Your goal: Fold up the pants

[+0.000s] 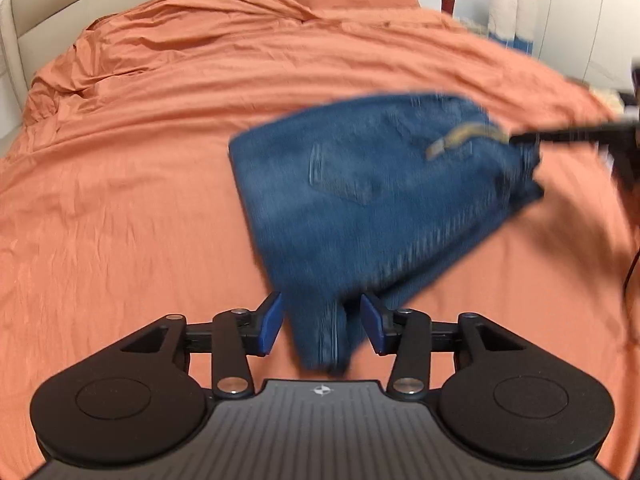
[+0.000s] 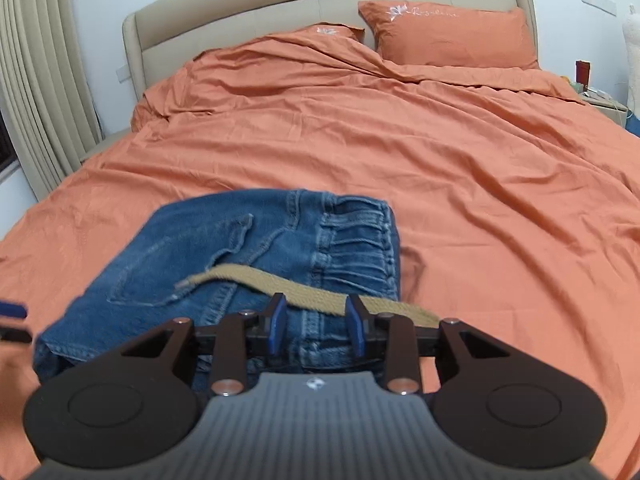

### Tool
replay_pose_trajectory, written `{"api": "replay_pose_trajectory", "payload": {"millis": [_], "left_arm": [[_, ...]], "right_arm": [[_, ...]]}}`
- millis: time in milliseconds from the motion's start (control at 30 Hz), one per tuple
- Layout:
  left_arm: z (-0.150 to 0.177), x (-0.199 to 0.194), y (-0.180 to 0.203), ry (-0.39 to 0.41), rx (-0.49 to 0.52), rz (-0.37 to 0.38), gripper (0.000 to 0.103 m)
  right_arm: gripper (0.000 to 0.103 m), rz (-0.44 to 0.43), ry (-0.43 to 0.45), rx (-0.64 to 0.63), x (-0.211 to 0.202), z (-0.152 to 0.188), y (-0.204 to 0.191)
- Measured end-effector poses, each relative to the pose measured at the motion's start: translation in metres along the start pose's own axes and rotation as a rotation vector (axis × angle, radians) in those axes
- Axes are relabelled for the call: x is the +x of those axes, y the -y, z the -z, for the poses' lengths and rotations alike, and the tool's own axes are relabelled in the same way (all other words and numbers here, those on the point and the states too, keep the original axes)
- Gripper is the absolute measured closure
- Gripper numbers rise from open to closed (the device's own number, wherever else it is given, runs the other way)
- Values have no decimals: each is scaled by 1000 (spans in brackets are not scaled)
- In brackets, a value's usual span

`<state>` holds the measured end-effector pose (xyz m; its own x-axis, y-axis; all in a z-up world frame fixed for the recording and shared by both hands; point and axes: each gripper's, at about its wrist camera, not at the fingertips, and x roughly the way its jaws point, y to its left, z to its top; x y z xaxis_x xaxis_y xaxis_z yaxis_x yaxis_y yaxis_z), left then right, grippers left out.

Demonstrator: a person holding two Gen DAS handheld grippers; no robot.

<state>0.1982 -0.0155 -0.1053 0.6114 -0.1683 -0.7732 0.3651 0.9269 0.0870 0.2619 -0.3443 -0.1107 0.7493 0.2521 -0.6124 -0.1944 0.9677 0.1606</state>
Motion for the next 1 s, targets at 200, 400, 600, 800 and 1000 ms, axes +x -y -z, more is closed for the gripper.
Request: {"api": "replay_pose_trajectory", "payload": {"millis": [200, 400, 600, 800, 1000], "left_arm": [[10, 24, 11, 0, 4, -122, 66], [7, 11, 38, 6, 317, -199, 83], [29, 36, 41, -84, 461, -189, 83], [44, 44, 45, -62, 427, -214, 83], [32, 39, 28, -92, 242, -144, 80]], "right_arm": [[75, 2, -3, -3, 9, 3, 9], [74, 2, -36, 18, 16, 6, 13], [73, -12, -141, 5, 27, 15, 19], [71, -7, -174, -2, 35, 22, 20], [70, 15, -159, -15, 36, 23, 16]]}}
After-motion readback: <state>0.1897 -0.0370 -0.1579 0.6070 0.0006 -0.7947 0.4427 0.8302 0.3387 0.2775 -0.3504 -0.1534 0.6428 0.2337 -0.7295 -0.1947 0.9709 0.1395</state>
